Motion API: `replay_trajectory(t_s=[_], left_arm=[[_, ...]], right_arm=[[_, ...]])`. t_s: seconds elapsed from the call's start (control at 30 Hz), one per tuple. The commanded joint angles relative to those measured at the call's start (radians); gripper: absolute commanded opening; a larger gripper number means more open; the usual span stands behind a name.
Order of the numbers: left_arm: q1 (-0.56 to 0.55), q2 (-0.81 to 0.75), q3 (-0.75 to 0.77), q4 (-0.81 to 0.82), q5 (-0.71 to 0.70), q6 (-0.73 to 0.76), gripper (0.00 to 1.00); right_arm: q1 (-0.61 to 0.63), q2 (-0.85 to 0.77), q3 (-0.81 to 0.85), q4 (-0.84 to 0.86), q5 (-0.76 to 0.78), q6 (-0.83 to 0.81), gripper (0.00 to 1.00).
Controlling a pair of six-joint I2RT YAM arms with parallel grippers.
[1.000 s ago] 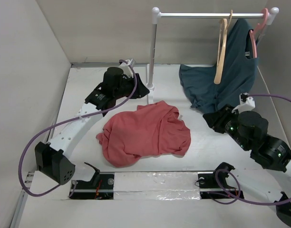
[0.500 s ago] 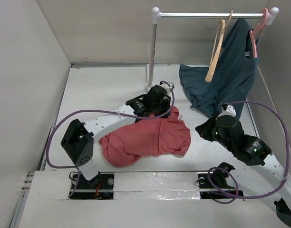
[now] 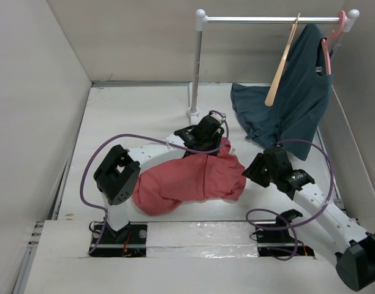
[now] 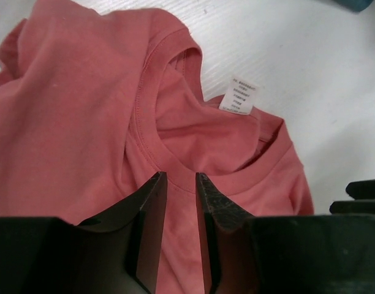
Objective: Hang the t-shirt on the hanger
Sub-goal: Pick up the T-shirt from the center of the board.
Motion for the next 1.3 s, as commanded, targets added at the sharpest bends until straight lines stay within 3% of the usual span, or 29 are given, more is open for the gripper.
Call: replay_trajectory(t_s=[0.0,0.2,0.37,0.43,0.5,0.67,0.93,1.27], left_arm=[[-0.009,0.029,0.052,0.021,-0.011,0.033,0.22],[-0.032,0.092,0.066,0.029,-0.057,0.069,0.25],[-0.032,0.159,0.121,0.019,-0.068,0.090,0.25],[-0.032,0.179,0.141,0.021,-0.094,0.096,0.25],[-0.032,0.190,0.156,0.029,-0.112,0.104,0.25],[-0.032,0.271,0.232,0.006,-0.172,0.147,0.28],[-0.023,0.333,0.296,0.000,-0.189,0.178,0.28],[-0.023,0.370,0.330,-0.002,-0.166,0.202,0.26]], right_arm=[[-0.087,0.056,-0.032,0.162,-0.153,-0.037,0.52],[-0.132,0.151,-0.124,0.308,-0.230,-0.008,0.52],[-0.152,0.235,-0.154,0.381,-0.259,-0.005,0.45],[-0.152,0.252,-0.172,0.417,-0.274,0.000,0.35],[-0.152,0.243,-0.198,0.445,-0.291,0.012,0.15],[-0.152,0.162,-0.189,0.330,-0.291,0.000,0.00],[-0.092,-0.070,-0.102,0.052,-0.250,0.012,0.00],[-0.064,-0.081,-0.071,-0.051,-0.256,0.017,0.00]])
